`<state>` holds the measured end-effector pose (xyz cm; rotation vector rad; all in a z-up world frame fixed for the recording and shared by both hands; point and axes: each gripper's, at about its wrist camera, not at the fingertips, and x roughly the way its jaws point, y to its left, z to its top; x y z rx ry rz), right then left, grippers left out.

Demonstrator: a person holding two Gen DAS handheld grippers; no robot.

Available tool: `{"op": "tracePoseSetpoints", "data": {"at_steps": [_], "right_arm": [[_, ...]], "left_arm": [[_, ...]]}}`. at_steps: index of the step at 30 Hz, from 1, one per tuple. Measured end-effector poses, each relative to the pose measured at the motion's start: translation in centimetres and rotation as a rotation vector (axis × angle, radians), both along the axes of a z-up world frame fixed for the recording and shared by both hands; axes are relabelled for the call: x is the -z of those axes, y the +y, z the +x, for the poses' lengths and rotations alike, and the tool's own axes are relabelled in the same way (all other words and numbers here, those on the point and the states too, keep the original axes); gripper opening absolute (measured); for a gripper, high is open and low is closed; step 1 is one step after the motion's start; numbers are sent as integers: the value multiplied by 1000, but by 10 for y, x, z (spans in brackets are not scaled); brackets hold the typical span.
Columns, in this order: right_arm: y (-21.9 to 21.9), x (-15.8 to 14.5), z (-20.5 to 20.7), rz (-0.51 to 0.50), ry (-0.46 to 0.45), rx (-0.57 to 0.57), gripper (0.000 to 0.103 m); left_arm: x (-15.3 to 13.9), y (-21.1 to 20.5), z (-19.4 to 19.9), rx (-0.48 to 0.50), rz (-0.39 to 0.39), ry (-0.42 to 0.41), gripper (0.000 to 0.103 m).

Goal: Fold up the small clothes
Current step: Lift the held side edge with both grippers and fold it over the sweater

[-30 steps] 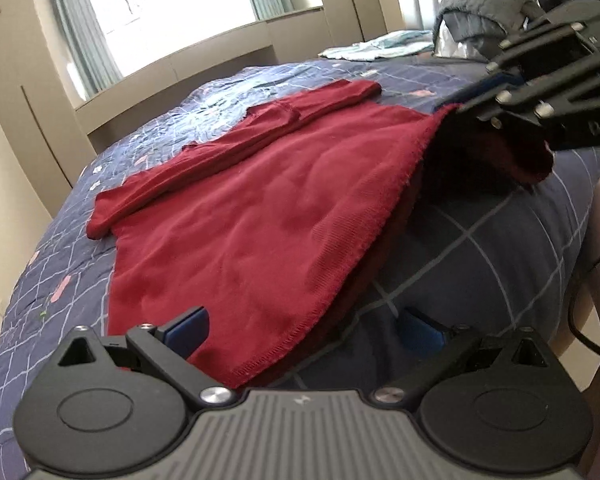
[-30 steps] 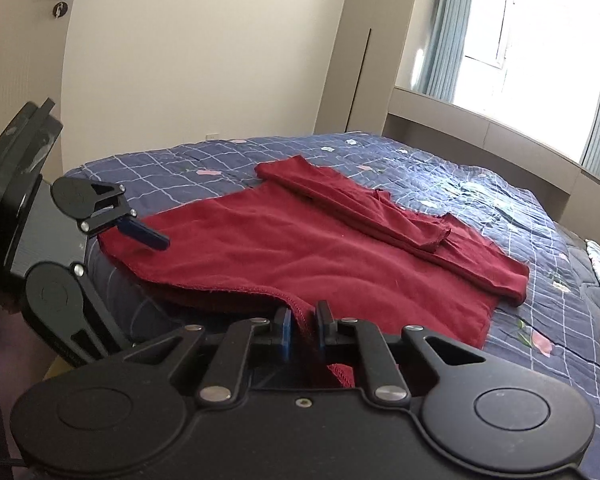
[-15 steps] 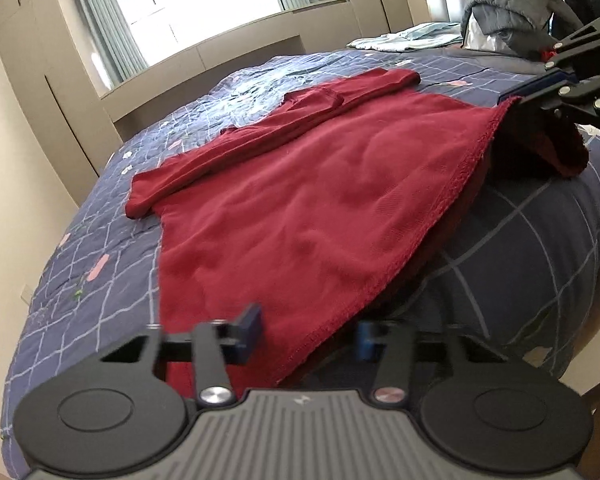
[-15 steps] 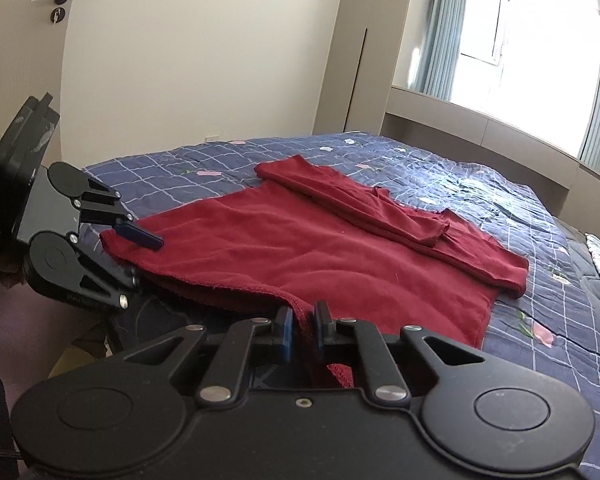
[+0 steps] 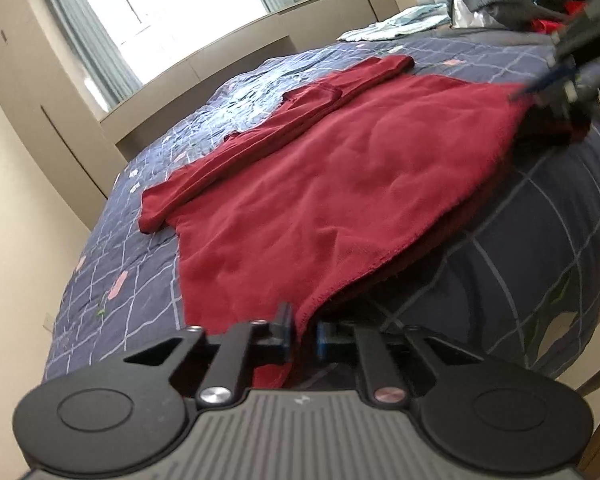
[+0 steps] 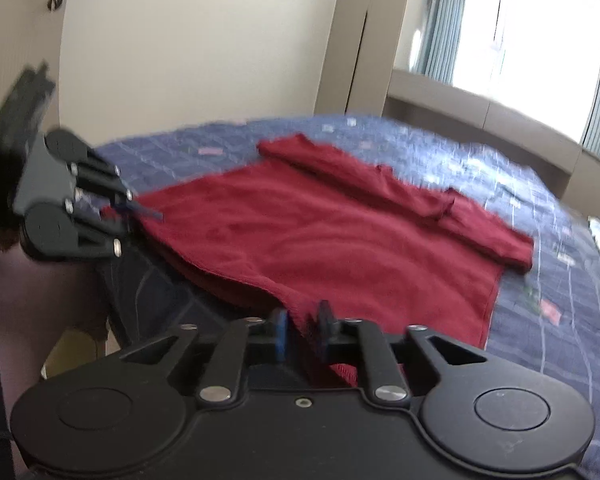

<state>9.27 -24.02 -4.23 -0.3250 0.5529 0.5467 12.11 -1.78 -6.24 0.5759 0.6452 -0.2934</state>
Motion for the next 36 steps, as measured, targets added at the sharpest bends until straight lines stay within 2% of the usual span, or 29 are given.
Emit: {"op": "tracePoseSetpoints", "data": {"at_steps": [3, 5, 8, 12, 13, 14, 16, 21, 23, 27, 31, 36], "right_arm": [[-1, 12, 3, -5, 57, 11, 31], [1, 18, 2, -18, 58, 17, 41], [8, 25, -3, -57, 30, 10, 52], [18, 32, -10, -154, -59, -12, 55], [18, 33, -10, -173, -85, -11, 53], [18, 33, -11, -190, -106, -5, 42], [17, 34, -10, -210, -128, 12, 28], [4, 32, -4, -228, -154, 94, 24], [-2, 30, -3, -223, -157, 110, 17], [-6, 26, -4, -239, -166, 87, 8], [-8, 18, -5, -259, -161, 67, 7], [-12, 5, -13, -275, -160, 20, 6]], "left_arm": [[-6, 4, 5, -16, -35, 19, 5], [-11, 7, 9, -24, -63, 29, 5], [-19, 11, 13, -28, -87, 24, 5], [-25, 10, 16, -15, -84, 11, 5], [-25, 10, 15, -12, -78, 9, 5], [-24, 10, 15, -10, -75, 10, 5], [-23, 10, 13, -9, -73, 11, 5], [-16, 10, 10, -10, -62, 19, 5], [-12, 9, 10, -11, -58, 36, 5], [-12, 8, 5, -2, -54, 23, 4], [-24, 10, -2, 14, -74, -36, 4], [-30, 13, -15, 59, -69, -56, 4]]}}
